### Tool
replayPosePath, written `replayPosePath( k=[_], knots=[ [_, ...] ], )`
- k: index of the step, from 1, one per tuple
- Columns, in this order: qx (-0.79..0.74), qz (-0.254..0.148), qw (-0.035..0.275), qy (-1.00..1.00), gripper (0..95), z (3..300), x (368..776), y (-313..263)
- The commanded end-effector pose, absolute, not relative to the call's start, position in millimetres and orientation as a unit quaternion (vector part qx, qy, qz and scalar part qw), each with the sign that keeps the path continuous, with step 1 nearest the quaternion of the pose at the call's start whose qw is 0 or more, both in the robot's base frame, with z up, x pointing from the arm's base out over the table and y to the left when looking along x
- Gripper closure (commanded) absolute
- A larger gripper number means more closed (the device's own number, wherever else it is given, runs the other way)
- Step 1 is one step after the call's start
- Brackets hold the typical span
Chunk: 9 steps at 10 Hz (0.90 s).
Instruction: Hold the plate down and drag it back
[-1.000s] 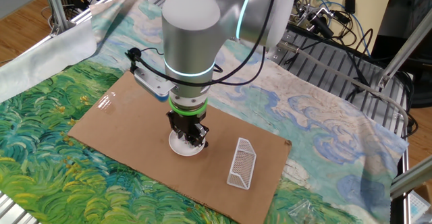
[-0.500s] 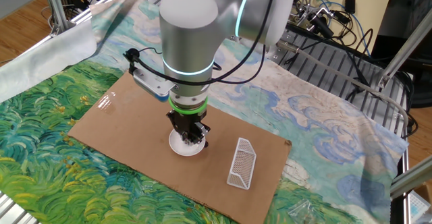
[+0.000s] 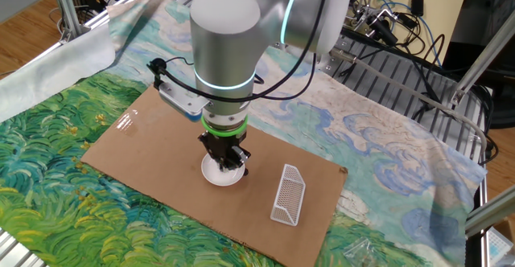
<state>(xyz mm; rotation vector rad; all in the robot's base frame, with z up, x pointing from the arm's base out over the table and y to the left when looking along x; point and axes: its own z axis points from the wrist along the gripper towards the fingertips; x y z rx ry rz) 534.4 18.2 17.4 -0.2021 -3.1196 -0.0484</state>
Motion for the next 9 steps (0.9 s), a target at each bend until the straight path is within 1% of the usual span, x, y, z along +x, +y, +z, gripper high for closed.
replayPosePath(
  k=[1,6,9],
  knots=[
    [-0.068,-0.013,0.007,-0.998,76.0,22.2,532.5,20.9],
    [-0.068,-0.012,0.002,-0.998,76.0,48.1,521.7,21.0],
    [-0.067,-0.014,0.001,-0.998,76.0,61.9,527.0,21.1]
  ],
)
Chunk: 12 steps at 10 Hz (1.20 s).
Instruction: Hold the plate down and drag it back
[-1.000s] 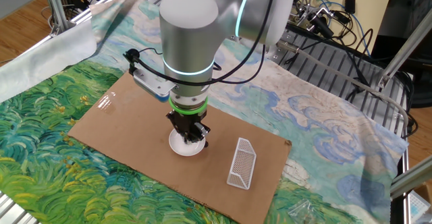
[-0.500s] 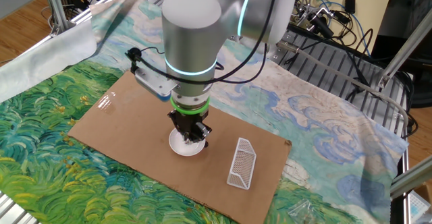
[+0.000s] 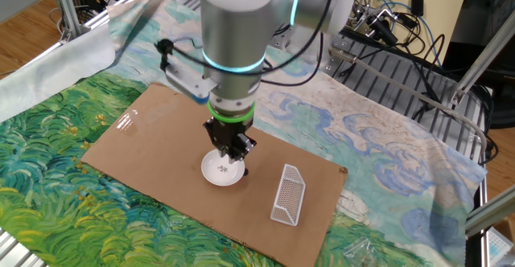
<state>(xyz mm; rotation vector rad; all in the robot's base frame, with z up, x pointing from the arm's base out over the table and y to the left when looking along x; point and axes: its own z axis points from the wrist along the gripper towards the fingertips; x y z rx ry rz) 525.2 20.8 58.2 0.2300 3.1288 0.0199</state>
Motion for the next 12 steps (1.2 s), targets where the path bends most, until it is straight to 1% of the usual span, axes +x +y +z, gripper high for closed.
replayPosePath(
  k=[1,3,4,7,9,12],
  knots=[
    [0.063,0.017,0.0,0.998,76.0,66.5,529.2,20.4],
    [0.053,0.029,0.0,0.998,76.0,75.4,534.9,16.8],
    [0.045,0.033,-0.001,0.998,95.0,80.6,539.4,13.7],
    [0.032,0.035,-0.007,0.999,95.0,90.0,549.1,8.1],
    [0.021,0.032,-0.009,0.999,95.0,90.8,549.7,7.7],
    [0.019,0.032,-0.023,0.999,95.0,90.8,549.7,7.7]
  ],
)
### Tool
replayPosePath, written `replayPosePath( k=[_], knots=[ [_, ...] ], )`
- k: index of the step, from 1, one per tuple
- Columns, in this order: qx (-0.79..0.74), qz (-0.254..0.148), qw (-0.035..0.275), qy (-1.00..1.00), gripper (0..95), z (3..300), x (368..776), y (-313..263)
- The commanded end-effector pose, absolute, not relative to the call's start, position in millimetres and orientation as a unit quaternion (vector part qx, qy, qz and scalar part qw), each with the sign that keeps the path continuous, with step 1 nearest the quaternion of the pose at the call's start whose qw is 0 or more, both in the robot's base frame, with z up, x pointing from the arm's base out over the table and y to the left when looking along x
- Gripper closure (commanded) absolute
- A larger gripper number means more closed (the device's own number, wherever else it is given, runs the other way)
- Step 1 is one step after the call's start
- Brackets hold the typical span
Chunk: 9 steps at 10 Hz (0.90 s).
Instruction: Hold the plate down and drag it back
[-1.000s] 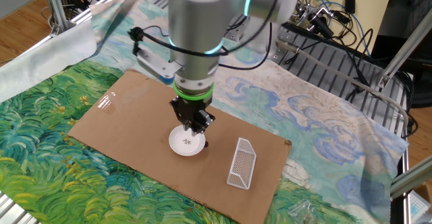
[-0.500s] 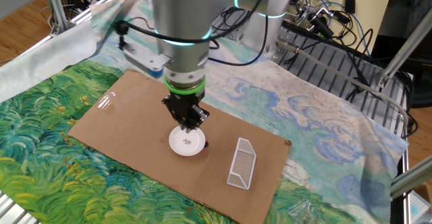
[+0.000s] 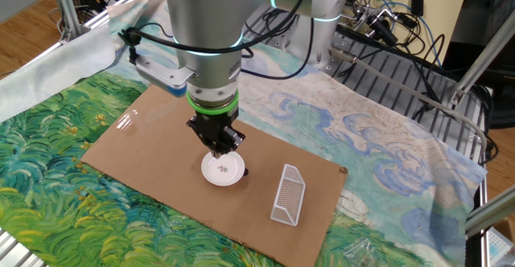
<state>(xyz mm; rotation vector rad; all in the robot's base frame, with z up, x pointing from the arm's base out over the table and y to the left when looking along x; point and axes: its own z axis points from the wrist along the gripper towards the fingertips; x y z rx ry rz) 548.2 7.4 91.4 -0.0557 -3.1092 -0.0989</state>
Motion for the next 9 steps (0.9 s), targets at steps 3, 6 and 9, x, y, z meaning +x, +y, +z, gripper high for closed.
replayPosePath(
  k=[3,6,9],
  knots=[
    [-0.022,-0.03,0.029,-0.999,95.0,90.8,549.7,7.7],
    [-0.024,-0.029,0.03,-0.999,95.0,90.8,549.7,7.7],
    [-0.026,-0.026,0.031,-0.999,95.0,90.8,549.7,7.7]
  ],
)
